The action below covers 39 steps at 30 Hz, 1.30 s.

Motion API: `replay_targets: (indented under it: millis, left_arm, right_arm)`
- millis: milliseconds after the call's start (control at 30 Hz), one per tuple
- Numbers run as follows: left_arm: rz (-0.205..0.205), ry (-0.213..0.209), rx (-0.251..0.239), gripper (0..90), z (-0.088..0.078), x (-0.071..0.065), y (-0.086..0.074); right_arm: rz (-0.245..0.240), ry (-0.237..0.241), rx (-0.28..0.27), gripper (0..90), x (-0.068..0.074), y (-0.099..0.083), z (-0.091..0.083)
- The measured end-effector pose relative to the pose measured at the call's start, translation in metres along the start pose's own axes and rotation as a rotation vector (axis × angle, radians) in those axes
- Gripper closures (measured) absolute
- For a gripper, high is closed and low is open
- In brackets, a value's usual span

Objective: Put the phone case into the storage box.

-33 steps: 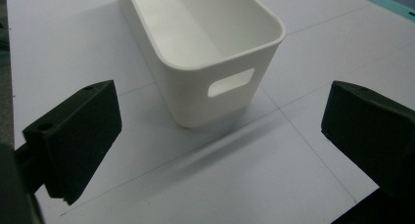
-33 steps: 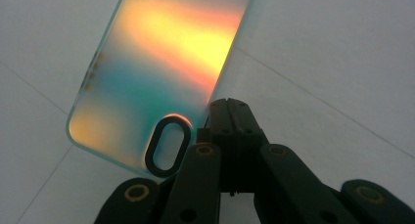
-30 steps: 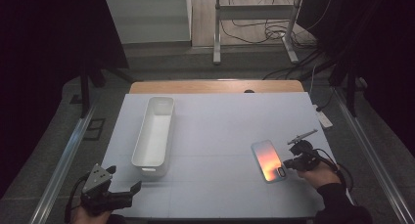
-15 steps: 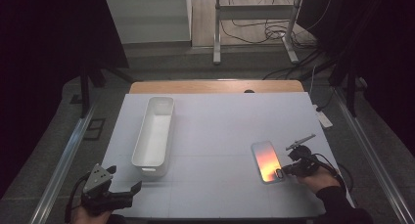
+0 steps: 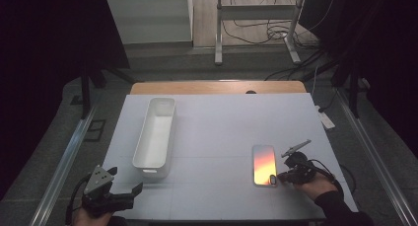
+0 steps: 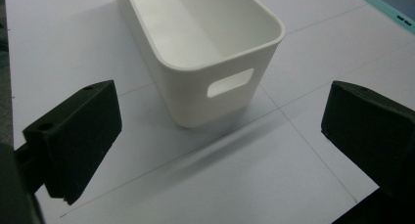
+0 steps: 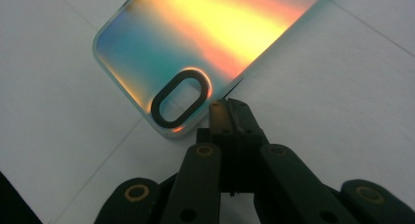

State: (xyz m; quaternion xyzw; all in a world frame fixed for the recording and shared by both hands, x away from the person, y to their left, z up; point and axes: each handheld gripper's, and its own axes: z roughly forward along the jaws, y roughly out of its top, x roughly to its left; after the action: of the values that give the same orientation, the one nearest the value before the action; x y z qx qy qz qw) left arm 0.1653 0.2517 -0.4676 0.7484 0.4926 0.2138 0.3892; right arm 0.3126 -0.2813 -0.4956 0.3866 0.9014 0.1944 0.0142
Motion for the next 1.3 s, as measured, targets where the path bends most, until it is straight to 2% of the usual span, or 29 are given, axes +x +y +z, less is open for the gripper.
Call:
replay_targets:
  millis: [967,1300]
  left_arm:
    - [-0.002,-0.002,0.000,2.2,0.001,0.000,0.000]
    - [-0.001,-0.003,0.001,2.2,0.001,0.000,0.000]
  right_arm:
    - [-0.170,0.071,0.014,89.4,0.041,0.020,0.017]
    - [-0.212,0.088,0.012,89.4,0.053,0.030,0.024]
